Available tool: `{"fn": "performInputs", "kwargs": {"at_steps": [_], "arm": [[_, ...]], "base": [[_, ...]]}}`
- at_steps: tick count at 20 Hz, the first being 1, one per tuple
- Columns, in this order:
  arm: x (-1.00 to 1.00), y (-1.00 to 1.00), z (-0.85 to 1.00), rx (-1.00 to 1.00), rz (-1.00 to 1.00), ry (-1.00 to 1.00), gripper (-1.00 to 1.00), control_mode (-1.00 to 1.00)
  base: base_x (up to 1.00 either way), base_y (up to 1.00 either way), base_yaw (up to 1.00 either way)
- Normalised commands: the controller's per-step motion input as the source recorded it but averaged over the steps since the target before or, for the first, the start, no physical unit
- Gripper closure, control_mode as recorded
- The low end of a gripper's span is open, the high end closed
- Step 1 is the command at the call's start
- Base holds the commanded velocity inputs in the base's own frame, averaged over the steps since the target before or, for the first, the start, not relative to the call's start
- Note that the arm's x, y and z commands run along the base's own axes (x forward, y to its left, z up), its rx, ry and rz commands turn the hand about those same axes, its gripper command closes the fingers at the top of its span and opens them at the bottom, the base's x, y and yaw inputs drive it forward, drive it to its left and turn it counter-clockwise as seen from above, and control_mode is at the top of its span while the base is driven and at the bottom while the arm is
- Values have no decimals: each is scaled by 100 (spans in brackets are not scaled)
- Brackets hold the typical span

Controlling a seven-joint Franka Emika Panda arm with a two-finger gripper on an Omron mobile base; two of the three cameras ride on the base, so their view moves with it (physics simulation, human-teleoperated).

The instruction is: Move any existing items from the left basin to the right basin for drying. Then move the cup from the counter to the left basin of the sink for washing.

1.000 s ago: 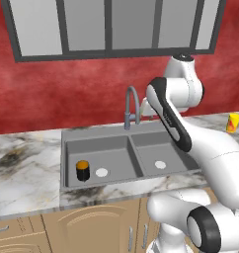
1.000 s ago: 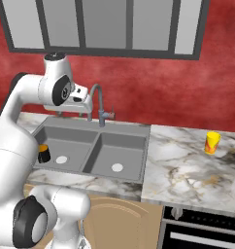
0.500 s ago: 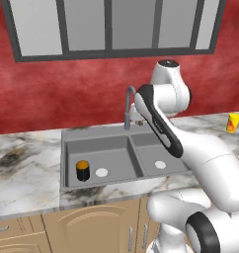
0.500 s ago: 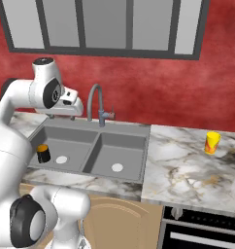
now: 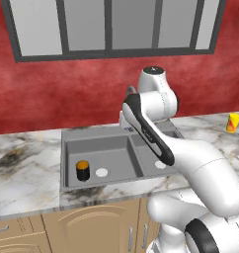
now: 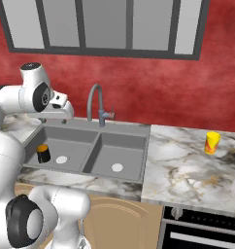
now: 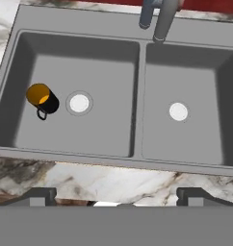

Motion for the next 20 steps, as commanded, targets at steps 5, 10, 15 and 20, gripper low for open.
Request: {"fn": "performInputs", "kwargs": {"at_steps": [5,10,15,20], "arm": [[-15,26,-18,0,0,0,-100,-100],[-12,23,-19,0,0,1,-100,-100],[0,31,-16,0,0,8,-100,-100],[0,29,-19,0,0,10,-100,-100]], "base": [[0,0,0],[0,0,0],[0,0,0],[0,0,0]]}}
